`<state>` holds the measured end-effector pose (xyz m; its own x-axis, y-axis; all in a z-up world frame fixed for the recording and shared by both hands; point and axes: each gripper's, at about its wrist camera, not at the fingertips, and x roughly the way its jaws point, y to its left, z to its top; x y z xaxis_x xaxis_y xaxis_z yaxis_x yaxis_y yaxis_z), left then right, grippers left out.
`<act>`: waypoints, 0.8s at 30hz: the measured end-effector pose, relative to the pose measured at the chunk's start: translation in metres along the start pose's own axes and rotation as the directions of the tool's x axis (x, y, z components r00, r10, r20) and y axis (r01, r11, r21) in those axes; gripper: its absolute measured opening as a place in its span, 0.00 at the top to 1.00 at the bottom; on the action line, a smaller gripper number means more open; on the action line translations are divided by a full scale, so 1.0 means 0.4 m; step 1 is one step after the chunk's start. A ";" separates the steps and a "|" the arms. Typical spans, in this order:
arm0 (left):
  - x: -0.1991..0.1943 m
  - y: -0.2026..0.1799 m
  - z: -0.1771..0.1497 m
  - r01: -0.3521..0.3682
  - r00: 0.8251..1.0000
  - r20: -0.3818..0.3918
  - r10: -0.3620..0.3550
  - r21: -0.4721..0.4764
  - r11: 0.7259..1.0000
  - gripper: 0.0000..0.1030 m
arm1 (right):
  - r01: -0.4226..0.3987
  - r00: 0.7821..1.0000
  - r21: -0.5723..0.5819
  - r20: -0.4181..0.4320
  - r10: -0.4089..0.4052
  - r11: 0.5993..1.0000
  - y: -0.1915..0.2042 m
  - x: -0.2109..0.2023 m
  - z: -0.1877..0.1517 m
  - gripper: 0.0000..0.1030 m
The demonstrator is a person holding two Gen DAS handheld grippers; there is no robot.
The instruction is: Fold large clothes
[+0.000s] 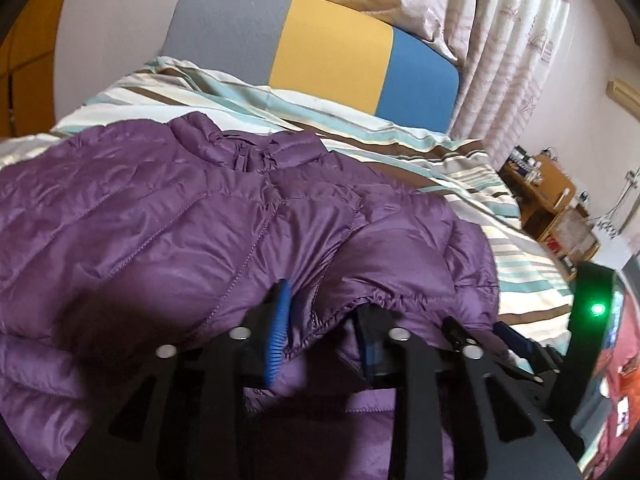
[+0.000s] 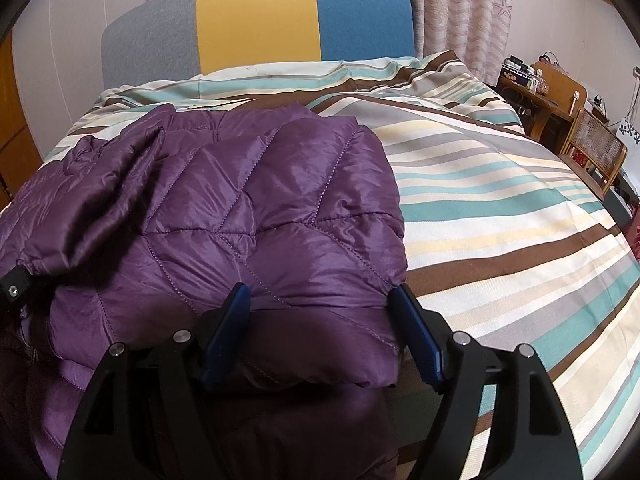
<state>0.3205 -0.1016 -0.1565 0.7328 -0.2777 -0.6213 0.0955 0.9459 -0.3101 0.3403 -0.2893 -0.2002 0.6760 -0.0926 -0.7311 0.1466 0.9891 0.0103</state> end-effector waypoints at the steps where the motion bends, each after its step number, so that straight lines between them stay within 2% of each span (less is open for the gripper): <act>1: -0.010 0.001 -0.001 0.014 1.000 -0.005 -0.014 -0.006 1.000 0.51 | 0.001 1.000 0.000 0.000 -0.001 1.000 0.000 0.001 0.000 0.28; 2: -0.018 -0.001 -0.002 0.025 1.000 -0.012 -0.025 -0.007 1.000 0.34 | 0.002 1.000 0.000 0.000 -0.002 1.000 0.000 0.001 0.000 0.28; 4: -0.057 -0.005 -0.006 0.075 0.997 -0.009 -0.075 0.006 0.997 0.16 | 0.001 1.000 0.001 -0.001 -0.001 1.000 0.000 0.000 -0.001 0.28; 7: -0.120 -0.001 -0.009 0.116 0.993 0.018 -0.117 0.061 0.991 0.15 | -0.011 1.000 0.017 0.007 0.011 1.000 -0.006 -0.006 -0.001 0.26; 9: -0.154 0.020 -0.005 0.102 0.994 0.039 -0.106 0.086 0.991 0.15 | -0.017 1.000 0.029 0.026 0.016 0.999 -0.010 -0.017 -0.002 0.25; 12: -0.194 0.103 0.013 0.012 0.995 0.102 -0.017 0.054 0.998 0.12 | -0.027 0.997 0.017 0.076 0.025 0.999 -0.007 -0.055 0.004 0.25; 14: -0.209 0.169 0.013 -0.065 0.989 0.136 0.063 0.010 0.998 0.12 | -0.044 0.992 -0.010 0.117 0.045 0.999 0.014 -0.092 0.021 0.25; 15: -0.206 0.201 0.008 -0.099 0.987 0.129 0.100 -0.015 0.995 0.12 | -0.069 0.988 -0.013 0.139 0.070 0.998 0.028 -0.114 0.034 0.25; 17: -0.188 0.250 -0.009 -0.122 0.989 0.076 0.128 -0.073 0.990 0.12 | -0.159 0.972 -0.018 0.173 0.160 0.987 0.075 -0.154 0.072 0.25; 18: -0.176 0.273 -0.021 -0.122 0.990 0.050 0.129 -0.121 0.985 0.12 | -0.193 0.965 -0.033 0.174 0.196 0.981 0.104 -0.164 0.089 0.25; 20: -0.174 0.290 -0.027 -0.117 0.991 0.045 0.125 -0.154 0.981 0.12 | -0.253 0.954 -0.103 0.137 0.265 0.962 0.187 -0.163 0.118 0.27; 22: -0.170 0.283 -0.029 -0.127 0.990 0.043 0.134 -0.141 0.982 0.12 | -0.289 0.948 -0.176 0.082 0.307 0.941 0.264 -0.138 0.125 0.33; 24: -0.163 0.277 -0.029 -0.134 0.989 0.039 0.140 -0.126 0.983 0.10 | -0.292 0.949 -0.208 0.057 0.309 0.934 0.300 -0.112 0.120 0.39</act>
<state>0.2754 0.0192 -0.1586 0.7646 -0.1360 -0.6300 -0.0892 0.9457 -0.3124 0.3624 -0.1720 -0.1334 0.7282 0.2117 -0.6518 -0.2106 0.9742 0.0811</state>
